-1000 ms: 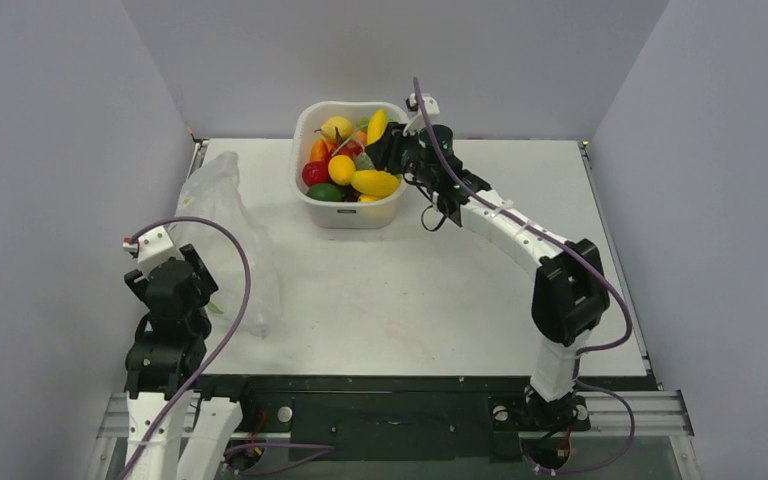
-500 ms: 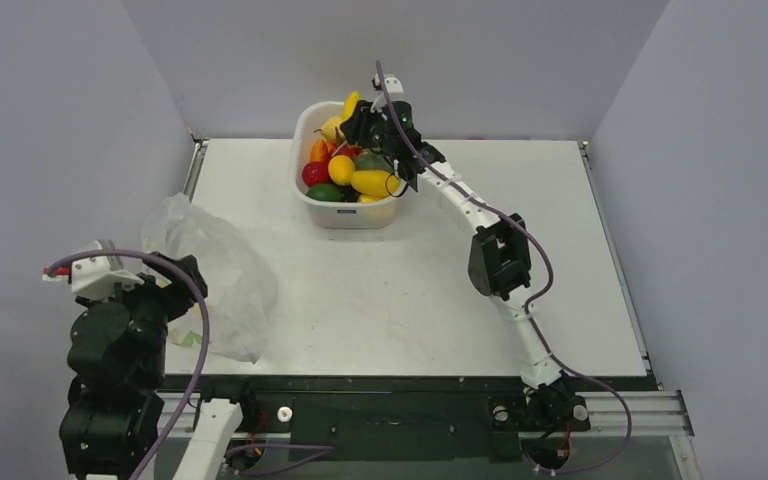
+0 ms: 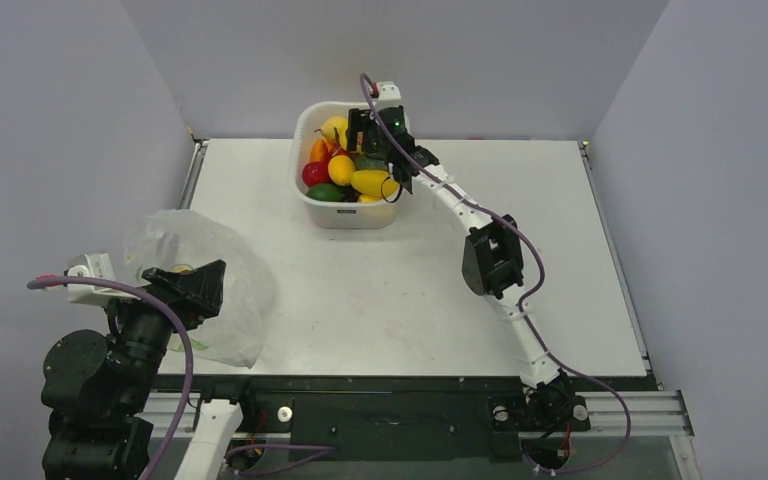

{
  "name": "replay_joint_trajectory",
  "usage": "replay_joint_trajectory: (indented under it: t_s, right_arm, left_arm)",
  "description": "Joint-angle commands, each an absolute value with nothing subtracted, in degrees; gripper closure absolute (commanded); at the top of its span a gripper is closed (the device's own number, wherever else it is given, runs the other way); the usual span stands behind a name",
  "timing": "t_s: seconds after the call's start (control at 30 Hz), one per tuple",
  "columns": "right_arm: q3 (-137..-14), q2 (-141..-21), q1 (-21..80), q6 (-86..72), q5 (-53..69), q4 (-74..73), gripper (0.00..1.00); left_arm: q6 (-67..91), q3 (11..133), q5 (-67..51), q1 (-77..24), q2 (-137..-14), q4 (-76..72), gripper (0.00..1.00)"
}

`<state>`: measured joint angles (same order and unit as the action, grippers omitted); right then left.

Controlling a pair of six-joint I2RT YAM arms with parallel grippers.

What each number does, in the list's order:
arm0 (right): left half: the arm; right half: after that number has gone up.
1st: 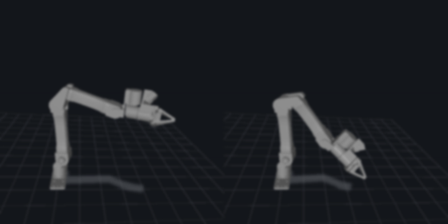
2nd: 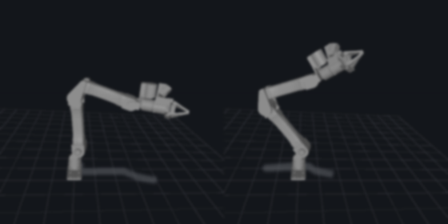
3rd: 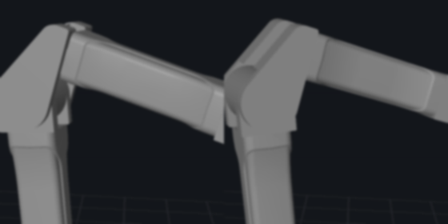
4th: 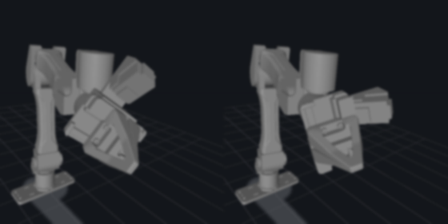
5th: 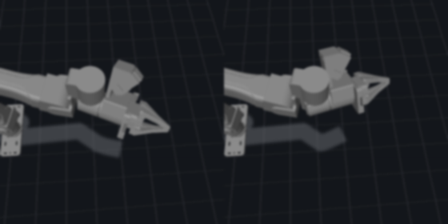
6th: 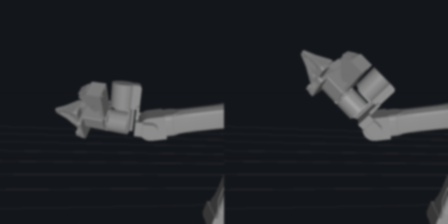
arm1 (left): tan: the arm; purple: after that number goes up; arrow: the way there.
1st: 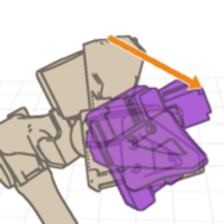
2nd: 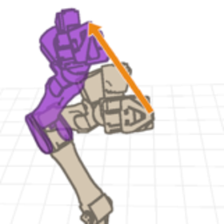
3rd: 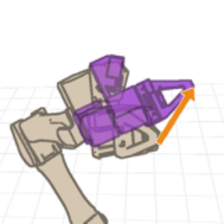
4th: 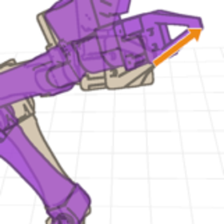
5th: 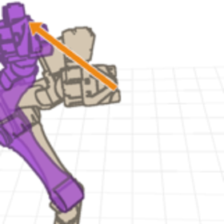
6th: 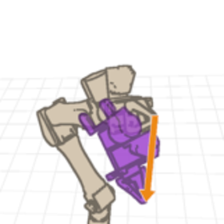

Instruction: Take the fake fruits out of the plastic bag

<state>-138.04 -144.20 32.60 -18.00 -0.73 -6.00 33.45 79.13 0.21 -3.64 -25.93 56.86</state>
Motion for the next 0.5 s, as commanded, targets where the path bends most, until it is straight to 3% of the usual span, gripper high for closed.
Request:
replay_joint_trajectory:
  t_s: [0.0, 0.23, 0.47]
  right_arm:
    - [-137.1, -137.1, 34.5, -12.4, -6.3, -8.9, 0.25]
    - [-126.8, -124.3, 35.9, -14.1, -13.0, -13.0, 0.23]
    - [-98.9, -101.9, 36.3, -22.8, -16.9, -9.0, 0.23]
  left_arm:
    - [35.5, 80.6, -6.5, -3.6, -28.0, 52.3, 0.3]
    - [36.3, 80.1, -9.9, -3.6, -28.9, 51.7, 0.3]
    - [37.2, 79.3, -13.4, -3.5, -29.4, 51.9, 0.3]
